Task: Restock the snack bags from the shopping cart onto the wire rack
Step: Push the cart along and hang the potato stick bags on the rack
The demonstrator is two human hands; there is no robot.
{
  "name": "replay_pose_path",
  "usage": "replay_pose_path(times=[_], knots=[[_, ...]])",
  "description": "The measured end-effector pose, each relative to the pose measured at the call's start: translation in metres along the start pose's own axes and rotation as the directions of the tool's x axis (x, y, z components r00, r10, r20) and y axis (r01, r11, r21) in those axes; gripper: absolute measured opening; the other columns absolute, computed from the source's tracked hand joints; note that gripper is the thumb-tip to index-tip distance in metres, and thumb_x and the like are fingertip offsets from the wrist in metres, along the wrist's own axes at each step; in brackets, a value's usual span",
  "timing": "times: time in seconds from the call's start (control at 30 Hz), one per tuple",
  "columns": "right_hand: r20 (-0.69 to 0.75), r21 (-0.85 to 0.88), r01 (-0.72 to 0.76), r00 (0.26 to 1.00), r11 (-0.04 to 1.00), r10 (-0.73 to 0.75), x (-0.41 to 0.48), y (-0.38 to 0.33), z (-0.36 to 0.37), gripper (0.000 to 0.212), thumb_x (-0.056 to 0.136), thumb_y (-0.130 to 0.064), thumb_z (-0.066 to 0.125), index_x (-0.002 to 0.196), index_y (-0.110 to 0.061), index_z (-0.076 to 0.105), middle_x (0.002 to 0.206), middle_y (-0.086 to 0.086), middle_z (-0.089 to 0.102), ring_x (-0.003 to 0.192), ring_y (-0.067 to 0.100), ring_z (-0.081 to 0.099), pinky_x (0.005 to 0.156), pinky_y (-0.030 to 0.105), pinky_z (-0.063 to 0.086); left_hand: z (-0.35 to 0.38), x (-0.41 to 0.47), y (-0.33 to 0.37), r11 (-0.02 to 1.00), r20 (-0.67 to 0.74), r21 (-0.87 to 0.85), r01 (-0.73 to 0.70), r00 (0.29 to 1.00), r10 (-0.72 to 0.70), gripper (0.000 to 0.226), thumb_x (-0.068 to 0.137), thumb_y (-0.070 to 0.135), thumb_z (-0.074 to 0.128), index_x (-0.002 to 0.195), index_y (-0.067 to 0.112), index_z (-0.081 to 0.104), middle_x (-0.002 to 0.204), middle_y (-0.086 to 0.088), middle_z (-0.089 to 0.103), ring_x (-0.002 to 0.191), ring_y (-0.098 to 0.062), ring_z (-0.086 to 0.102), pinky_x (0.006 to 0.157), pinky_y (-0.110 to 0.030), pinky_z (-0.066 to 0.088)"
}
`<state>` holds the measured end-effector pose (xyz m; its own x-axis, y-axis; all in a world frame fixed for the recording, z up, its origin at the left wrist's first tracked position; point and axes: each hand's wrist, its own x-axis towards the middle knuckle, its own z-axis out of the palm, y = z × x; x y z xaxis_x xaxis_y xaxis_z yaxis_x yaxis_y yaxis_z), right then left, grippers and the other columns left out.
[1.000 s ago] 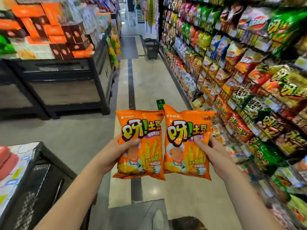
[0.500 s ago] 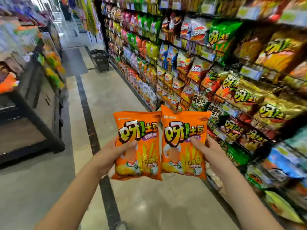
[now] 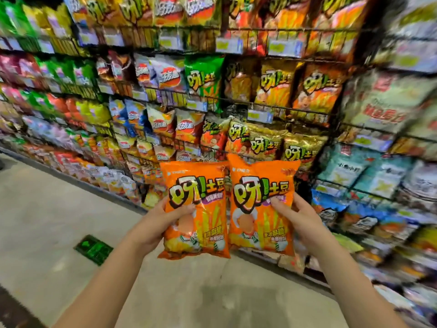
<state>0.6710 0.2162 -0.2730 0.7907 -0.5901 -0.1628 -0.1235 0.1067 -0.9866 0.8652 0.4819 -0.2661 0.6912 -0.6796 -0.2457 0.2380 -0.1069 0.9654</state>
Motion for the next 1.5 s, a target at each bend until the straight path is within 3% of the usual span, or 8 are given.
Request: replay_pose_path(times=[0.23, 0.5, 0.63, 0.83, 1.07, 1.2, 1.37, 1.5], knots=[[-0.208, -0.069, 0.084, 0.973, 0.994, -0.097, -0.003, -0.040, -0.001, 0.036, 0.082, -0.047, 0.073, 0.114, -0.031, 0.069, 0.105, -0.008, 0.079, 0.096, 0.015, 0.076, 0.081, 0.037, 0.058, -0.001, 0.072, 0.049, 0.998, 0.159, 0.052, -0.024, 0.987, 0.016, 0.051, 0.071, 0.034, 0.089, 0.115, 0.028, 0.065, 0.100, 0.002, 0.081, 0.082, -0.011, 0.077, 0.072, -0.031, 0.057], [-0.333, -0.113, 0.104, 0.933, 0.988, -0.137, 0.033, -0.075, -0.028, 0.039, 0.079, -0.051, 0.073, 0.112, -0.030, 0.070, 0.104, -0.006, 0.078, 0.092, 0.016, 0.076, 0.077, 0.036, 0.060, 0.022, 0.143, 0.095, 0.987, 0.265, 0.130, -0.094, 0.963, 0.056, 0.080, 0.062, 0.052, 0.094, 0.129, 0.040, 0.052, 0.125, 0.000, 0.072, 0.121, -0.023, 0.062, 0.108, -0.046, 0.040], [-0.342, -0.113, 0.141, 0.924, 0.983, -0.172, 0.066, -0.088, -0.046, 0.045, 0.075, -0.055, 0.073, 0.113, -0.032, 0.069, 0.101, -0.011, 0.078, 0.093, 0.015, 0.076, 0.086, 0.041, 0.058, 0.042, 0.172, 0.117, 0.982, 0.269, 0.123, -0.140, 0.958, 0.103, 0.092, 0.070, 0.046, 0.085, 0.148, 0.032, 0.038, 0.125, -0.006, 0.069, 0.125, -0.024, 0.058, 0.100, -0.041, 0.036], [-0.365, -0.070, 0.205, 0.905, 0.976, -0.217, 0.125, -0.111, -0.079, 0.040, 0.073, -0.051, 0.074, 0.109, -0.035, 0.069, 0.102, -0.012, 0.078, 0.098, 0.015, 0.074, 0.086, 0.036, 0.056, 0.073, 0.234, 0.152, 0.955, 0.288, 0.180, -0.234, 0.941, 0.176, 0.038, 0.075, 0.037, 0.080, 0.103, 0.045, 0.057, 0.090, 0.012, 0.078, 0.109, -0.014, 0.068, 0.097, -0.041, 0.043], [-0.388, -0.069, 0.282, 0.876, 0.957, -0.286, 0.183, -0.147, -0.120, 0.040, 0.074, -0.046, 0.073, 0.110, -0.030, 0.068, 0.098, -0.010, 0.079, 0.092, 0.012, 0.076, 0.081, 0.033, 0.056, 0.109, 0.291, 0.192, 0.927, 0.307, 0.173, -0.334, 0.912, 0.271, 0.070, 0.054, 0.062, 0.093, 0.110, 0.035, 0.063, 0.091, 0.017, 0.079, 0.097, -0.015, 0.074, 0.077, -0.026, 0.058], [-0.393, -0.095, 0.332, 0.854, 0.939, -0.342, 0.198, -0.168, -0.135, 0.042, 0.075, -0.049, 0.074, 0.112, -0.029, 0.070, 0.106, -0.005, 0.079, 0.099, 0.019, 0.075, 0.085, 0.039, 0.057, 0.116, 0.314, 0.214, 0.888, 0.316, 0.201, -0.413, 0.886, 0.340, 0.075, 0.052, 0.074, 0.086, 0.106, 0.026, 0.066, 0.094, 0.009, 0.077, 0.085, -0.013, 0.071, 0.073, -0.039, 0.049], [-0.403, -0.112, 0.387, 0.824, 0.915, -0.397, 0.202, -0.190, -0.136, 0.031, 0.082, -0.045, 0.070, 0.110, -0.031, 0.068, 0.091, -0.010, 0.078, 0.069, 0.006, 0.074, 0.051, 0.018, 0.052, 0.119, 0.335, 0.237, 0.845, 0.344, 0.231, -0.482, 0.853, 0.392, 0.082, 0.049, 0.082, 0.083, 0.106, 0.026, 0.066, 0.097, 0.007, 0.076, 0.080, -0.009, 0.067, 0.065, -0.027, 0.044], [-0.436, -0.117, 0.387, 0.808, 0.915, -0.398, 0.202, -0.202, -0.138, 0.035, 0.081, -0.044, 0.071, 0.113, -0.031, 0.069, 0.102, -0.006, 0.079, 0.089, 0.015, 0.077, 0.073, 0.032, 0.060, 0.126, 0.342, 0.256, 0.820, 0.404, 0.203, -0.535, 0.809, 0.427, 0.075, 0.047, 0.078, 0.084, 0.097, 0.025, 0.066, 0.088, 0.009, 0.075, 0.068, -0.003, 0.064, 0.056, -0.016, 0.044]])
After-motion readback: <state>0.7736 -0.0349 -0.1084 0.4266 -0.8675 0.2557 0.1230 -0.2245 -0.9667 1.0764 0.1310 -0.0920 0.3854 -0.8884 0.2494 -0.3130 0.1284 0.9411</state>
